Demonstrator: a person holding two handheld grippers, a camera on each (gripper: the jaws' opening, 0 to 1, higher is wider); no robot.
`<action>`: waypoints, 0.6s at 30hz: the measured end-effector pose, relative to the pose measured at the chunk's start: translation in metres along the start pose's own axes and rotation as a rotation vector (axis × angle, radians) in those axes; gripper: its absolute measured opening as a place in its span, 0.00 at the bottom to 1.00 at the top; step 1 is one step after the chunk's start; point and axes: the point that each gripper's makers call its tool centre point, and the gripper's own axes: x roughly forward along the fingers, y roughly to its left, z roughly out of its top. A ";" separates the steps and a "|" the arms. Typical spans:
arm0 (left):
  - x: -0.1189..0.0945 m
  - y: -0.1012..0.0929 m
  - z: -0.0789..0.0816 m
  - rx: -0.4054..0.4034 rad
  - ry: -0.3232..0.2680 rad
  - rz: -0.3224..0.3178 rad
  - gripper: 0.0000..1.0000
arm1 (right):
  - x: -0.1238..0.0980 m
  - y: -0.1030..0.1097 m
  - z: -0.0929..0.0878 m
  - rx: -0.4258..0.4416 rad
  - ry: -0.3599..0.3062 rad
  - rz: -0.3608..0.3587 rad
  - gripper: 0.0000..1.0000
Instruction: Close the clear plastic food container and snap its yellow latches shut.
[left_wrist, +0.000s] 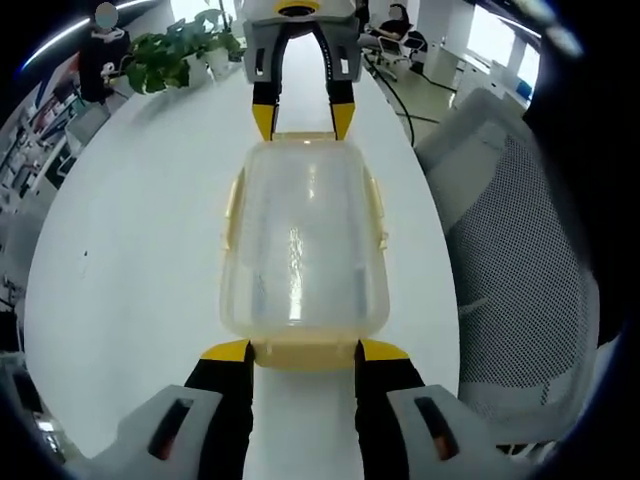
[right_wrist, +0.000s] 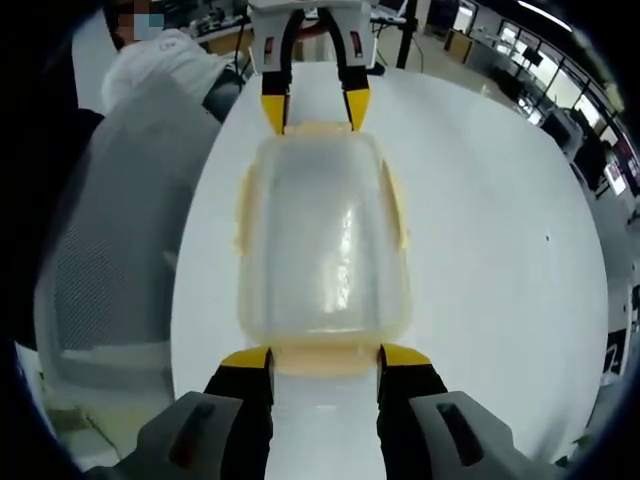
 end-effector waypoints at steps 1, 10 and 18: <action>0.000 0.000 0.002 0.000 -0.002 -0.001 0.38 | 0.000 0.000 -0.002 0.001 0.002 0.001 0.40; 0.009 -0.002 0.011 -0.004 -0.009 -0.010 0.38 | -0.002 0.001 -0.015 0.005 0.007 0.004 0.40; 0.014 -0.004 0.024 0.001 -0.012 -0.012 0.38 | -0.005 0.003 -0.028 0.010 0.009 0.004 0.40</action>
